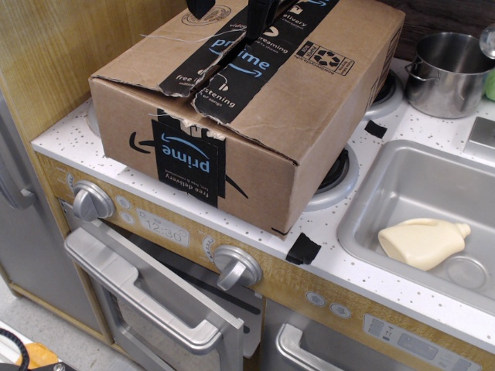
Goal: Open large4fbox flaps
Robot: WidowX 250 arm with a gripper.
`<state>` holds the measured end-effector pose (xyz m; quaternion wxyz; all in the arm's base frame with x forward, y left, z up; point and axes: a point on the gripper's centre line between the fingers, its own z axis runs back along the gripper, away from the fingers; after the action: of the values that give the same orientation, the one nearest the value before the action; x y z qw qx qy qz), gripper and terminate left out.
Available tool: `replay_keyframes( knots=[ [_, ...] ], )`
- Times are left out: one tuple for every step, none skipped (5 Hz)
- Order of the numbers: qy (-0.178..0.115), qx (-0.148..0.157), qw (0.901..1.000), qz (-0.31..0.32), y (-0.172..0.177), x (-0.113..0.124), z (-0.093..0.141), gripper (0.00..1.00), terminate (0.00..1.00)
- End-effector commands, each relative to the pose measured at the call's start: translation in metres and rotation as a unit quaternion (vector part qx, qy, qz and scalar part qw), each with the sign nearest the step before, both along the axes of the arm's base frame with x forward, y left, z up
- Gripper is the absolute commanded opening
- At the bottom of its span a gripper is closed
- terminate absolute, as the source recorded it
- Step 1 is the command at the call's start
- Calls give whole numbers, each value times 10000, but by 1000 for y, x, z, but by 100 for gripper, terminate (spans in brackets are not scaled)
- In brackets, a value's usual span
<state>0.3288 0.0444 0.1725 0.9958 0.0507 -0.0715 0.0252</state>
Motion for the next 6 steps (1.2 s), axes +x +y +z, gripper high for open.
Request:
replay_keyframes(
  knots=[
    [0, 0, 10000, 0, 0, 0, 0, 100, 0],
    [-149, 548, 9981, -250, 2, 2, -16, 100, 0],
    [-175, 1059, 9935, -377, 4, 1, -25, 100, 0],
    [-305, 1471, 9876, -452, 8, -2, -39, 100, 0],
    [-416, 1748, 9825, -480, 13, -5, -40, 100, 0],
    [-477, 2314, 9697, -622, 23, -9, -41, 100, 0]
  ],
)
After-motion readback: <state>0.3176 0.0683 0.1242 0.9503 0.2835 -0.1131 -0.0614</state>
